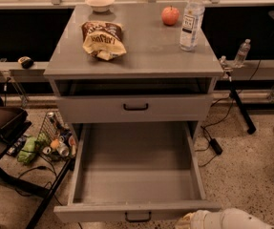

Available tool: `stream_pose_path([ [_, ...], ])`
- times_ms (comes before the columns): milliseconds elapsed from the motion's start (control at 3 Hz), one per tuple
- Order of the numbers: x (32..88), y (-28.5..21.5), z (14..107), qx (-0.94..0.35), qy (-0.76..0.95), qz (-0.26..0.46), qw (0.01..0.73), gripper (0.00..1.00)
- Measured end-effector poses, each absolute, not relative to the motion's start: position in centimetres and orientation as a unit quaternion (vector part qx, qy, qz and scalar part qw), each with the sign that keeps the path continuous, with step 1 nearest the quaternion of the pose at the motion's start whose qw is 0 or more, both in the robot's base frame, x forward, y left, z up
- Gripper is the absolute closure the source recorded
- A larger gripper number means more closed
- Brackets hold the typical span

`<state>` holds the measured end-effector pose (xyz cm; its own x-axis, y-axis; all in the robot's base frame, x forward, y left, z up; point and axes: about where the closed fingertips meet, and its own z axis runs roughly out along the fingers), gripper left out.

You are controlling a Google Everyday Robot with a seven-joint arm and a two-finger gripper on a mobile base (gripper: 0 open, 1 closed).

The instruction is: Close middle drawer

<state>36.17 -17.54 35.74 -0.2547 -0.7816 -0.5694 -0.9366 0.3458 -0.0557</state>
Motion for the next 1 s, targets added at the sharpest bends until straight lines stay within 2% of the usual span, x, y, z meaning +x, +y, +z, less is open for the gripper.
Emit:
stream_pose_path([
  [333, 38.6, -18.1, 37.1, -0.552, 0.772, 0.111, 0.295, 1.00],
  [667, 38.6, -18.0, 37.1, -0.552, 0.772, 0.111, 0.295, 1.00],
  [1000, 41.8, -17.6, 38.3, -0.546, 0.763, 0.105, 0.329, 1.00],
])
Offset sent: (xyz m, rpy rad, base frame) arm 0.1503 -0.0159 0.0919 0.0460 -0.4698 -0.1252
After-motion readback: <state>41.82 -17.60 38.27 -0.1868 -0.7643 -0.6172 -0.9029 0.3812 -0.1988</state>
